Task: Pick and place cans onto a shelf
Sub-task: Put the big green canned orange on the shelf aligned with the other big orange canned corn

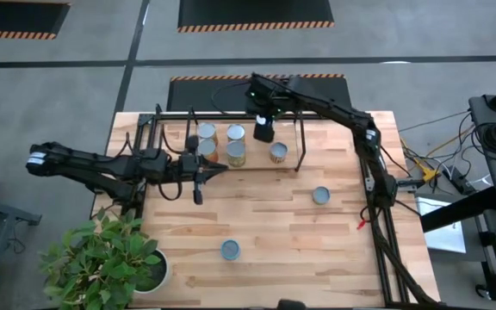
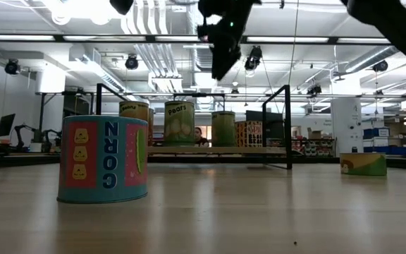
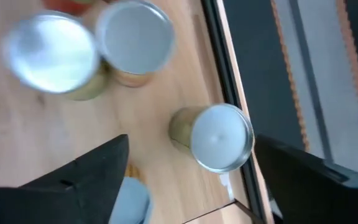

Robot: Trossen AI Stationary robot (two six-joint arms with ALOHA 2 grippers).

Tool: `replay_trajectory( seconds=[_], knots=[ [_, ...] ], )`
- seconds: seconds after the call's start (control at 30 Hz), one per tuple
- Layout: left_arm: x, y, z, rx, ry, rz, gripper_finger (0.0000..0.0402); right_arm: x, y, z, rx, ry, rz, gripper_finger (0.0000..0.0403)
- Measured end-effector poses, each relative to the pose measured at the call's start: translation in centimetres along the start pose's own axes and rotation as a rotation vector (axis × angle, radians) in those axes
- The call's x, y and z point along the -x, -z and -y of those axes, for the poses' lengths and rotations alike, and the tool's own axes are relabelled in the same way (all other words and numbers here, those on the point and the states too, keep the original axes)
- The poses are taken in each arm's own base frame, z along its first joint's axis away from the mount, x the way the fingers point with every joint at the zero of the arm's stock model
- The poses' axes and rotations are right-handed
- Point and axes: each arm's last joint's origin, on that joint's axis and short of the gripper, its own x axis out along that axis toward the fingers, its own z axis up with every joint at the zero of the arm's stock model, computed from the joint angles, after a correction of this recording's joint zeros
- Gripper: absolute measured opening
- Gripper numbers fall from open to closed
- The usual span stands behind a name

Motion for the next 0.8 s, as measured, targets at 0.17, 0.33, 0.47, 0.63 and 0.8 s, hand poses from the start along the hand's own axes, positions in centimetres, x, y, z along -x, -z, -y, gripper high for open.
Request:
replay_trajectory(
  seconds=[0.17,0.33,0.47,0.63,0.8],
  knots=[
    [-1.1,0.9,0.4,0.030,0.005,-0.044,0.0001,2.8,0.3,-0.4,0.070,0.006,0.057,0.0266],
    [-2.8,1.8,0.3,0.021,-0.018,-0.059,0.0001,4.1,0.8,1.6,0.102,-0.003,0.153,0.0202],
    [-4.7,1.8,-1.0,-0.001,-0.074,-0.122,0.0001,3.5,1.3,3.5,0.120,0.028,0.211,0.0159],
    [-8.2,1.4,-3.4,-0.062,-0.143,-0.258,0.0001,1.6,2.5,5.4,0.105,0.020,0.243,0.0111],
    [-11.1,2.7,-5.8,-0.144,-0.190,-0.383,0.0000,0.5,4.9,5.5,0.108,0.004,0.226,0.0064]
  ],
)
